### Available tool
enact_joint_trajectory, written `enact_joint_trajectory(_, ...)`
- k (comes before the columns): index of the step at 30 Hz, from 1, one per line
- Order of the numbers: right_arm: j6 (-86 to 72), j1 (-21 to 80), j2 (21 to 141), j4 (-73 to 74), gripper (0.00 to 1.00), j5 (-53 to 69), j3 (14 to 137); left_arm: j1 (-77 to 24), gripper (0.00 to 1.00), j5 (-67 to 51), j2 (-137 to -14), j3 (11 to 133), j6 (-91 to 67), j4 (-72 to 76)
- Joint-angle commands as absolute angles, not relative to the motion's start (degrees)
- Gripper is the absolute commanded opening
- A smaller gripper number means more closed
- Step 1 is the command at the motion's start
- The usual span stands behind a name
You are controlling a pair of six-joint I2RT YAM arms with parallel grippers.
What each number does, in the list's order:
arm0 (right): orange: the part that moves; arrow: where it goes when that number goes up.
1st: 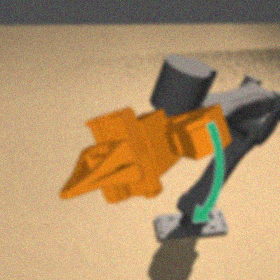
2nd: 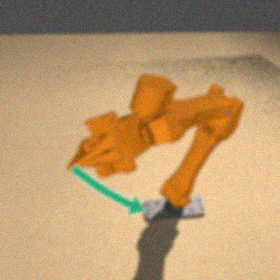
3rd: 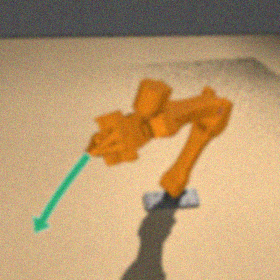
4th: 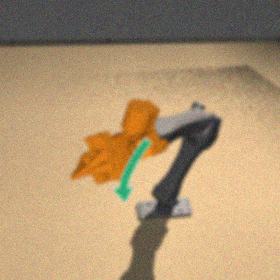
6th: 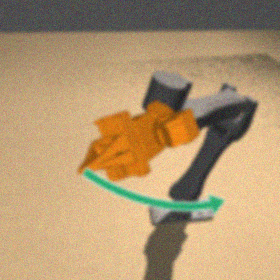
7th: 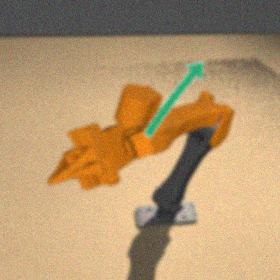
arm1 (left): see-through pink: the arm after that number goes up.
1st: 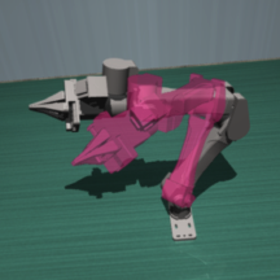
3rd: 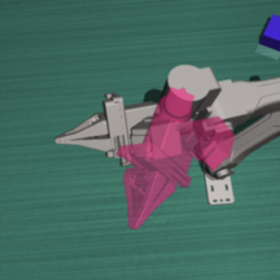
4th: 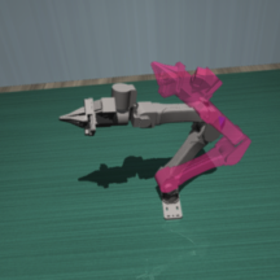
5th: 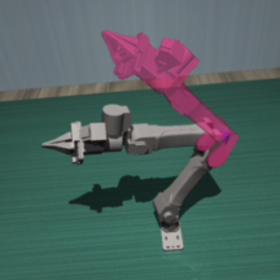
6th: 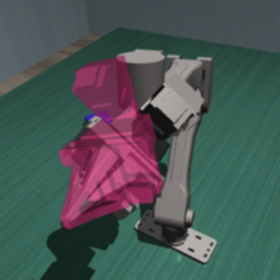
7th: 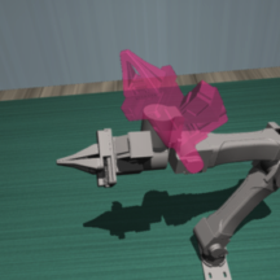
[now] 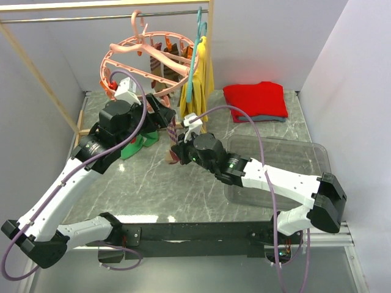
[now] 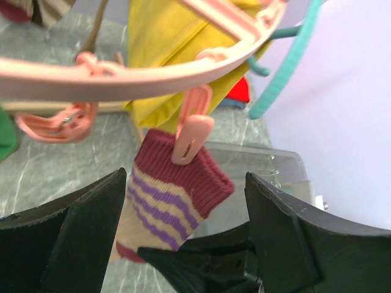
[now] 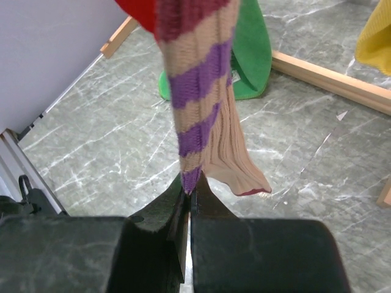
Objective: Remove the socks clipped to the hanger
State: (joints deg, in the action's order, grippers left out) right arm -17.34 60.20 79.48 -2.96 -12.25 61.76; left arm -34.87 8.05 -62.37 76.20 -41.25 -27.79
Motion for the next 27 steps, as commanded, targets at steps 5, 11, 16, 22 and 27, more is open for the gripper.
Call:
enact_joint_trajectory(5, -15.03, 60.82, 76.82, 1.50, 0.00, -12.39, 65.22, -35.07, 0.83, 9.75, -63.02, 78.31, -41.66, -24.43)
enact_joint_trajectory(11, -12.14, 62.04, 77.17, 3.51, 0.00, -23.27, 65.48, -35.16, 0.81, 17.30, -61.88, 80.15, -47.10, -29.08)
enact_joint_trajectory(16, -8.09, 64.60, 79.36, 5.01, 0.00, -33.73, 68.02, -35.16, 0.75, 19.60, -61.87, 83.05, -50.54, -29.71)
enact_joint_trajectory(22, -2.64, 68.81, 83.84, 5.98, 0.00, -47.01, 73.38, -35.16, 0.75, 17.05, -65.30, 85.34, -50.54, -30.94)
enact_joint_trajectory(27, 0.95, 70.13, 84.82, 4.13, 0.00, -51.59, 73.92, -35.16, 0.76, 17.58, -66.18, 84.55, -50.10, -29.53)
